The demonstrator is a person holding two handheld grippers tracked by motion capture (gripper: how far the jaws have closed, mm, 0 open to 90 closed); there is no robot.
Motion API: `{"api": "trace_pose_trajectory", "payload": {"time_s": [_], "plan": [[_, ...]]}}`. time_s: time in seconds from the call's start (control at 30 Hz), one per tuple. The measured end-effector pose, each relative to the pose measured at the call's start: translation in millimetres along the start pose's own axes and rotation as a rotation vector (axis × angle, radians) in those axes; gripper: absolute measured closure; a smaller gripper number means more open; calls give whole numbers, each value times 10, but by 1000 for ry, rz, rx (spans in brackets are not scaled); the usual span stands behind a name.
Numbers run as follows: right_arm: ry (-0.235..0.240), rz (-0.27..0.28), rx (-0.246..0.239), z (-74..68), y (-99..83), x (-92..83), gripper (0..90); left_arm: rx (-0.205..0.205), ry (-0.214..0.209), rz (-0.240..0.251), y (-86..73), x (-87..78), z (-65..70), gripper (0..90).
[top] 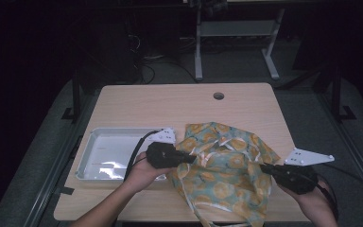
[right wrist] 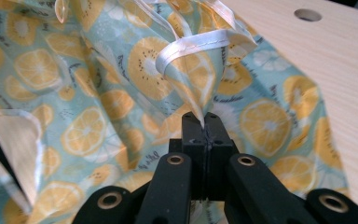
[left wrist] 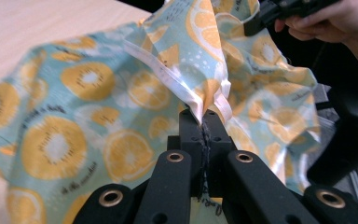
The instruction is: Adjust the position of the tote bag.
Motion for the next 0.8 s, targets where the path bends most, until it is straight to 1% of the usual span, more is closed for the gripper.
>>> {"api": "trace_pose_trajectory", "payload": {"time_s": [0.13,0.17,0.2,0.27,0.3,0.37,0.43,0.5,0.63,0.67,0.73,0.77,0.8], "plan": [[-17,7,2,79,113,14,892,-2,21,22,123,1,-105,896],[-21,8,6,107,145,20,892,3,26,23,150,4,-133,896],[-25,15,1,141,179,33,892,-1,28,28,176,10,-154,896],[-30,21,11,210,237,58,892,1,35,37,222,29,-195,896],[-34,20,16,246,260,74,892,-7,37,41,242,43,-212,896],[-46,19,25,326,294,118,892,3,51,44,259,72,-268,896],[-54,13,39,404,307,174,892,-16,59,55,247,108,-327,896],[-66,4,53,472,301,241,891,-21,72,50,214,148,-388,896],[-79,-18,78,563,285,343,889,-47,85,41,166,224,-499,895],[-83,-20,90,590,293,355,871,-53,89,37,153,241,-520,895],[-92,-21,120,631,319,358,763,-66,92,37,118,265,-545,895],[-109,-8,123,633,342,337,758,-70,93,37,100,272,-549,895],[-107,0,120,604,369,304,740,-68,96,33,83,275,-558,895]]}}
Point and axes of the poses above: each handheld gripper's, and its own axes: x roughly forward along the jaws, y roughly out of its top, z roughly to its right, the point moved 5 cm from there along x, roughly forward along the jaws, and after that the axes turned 4 degrees about x, right-handed, at the moved point
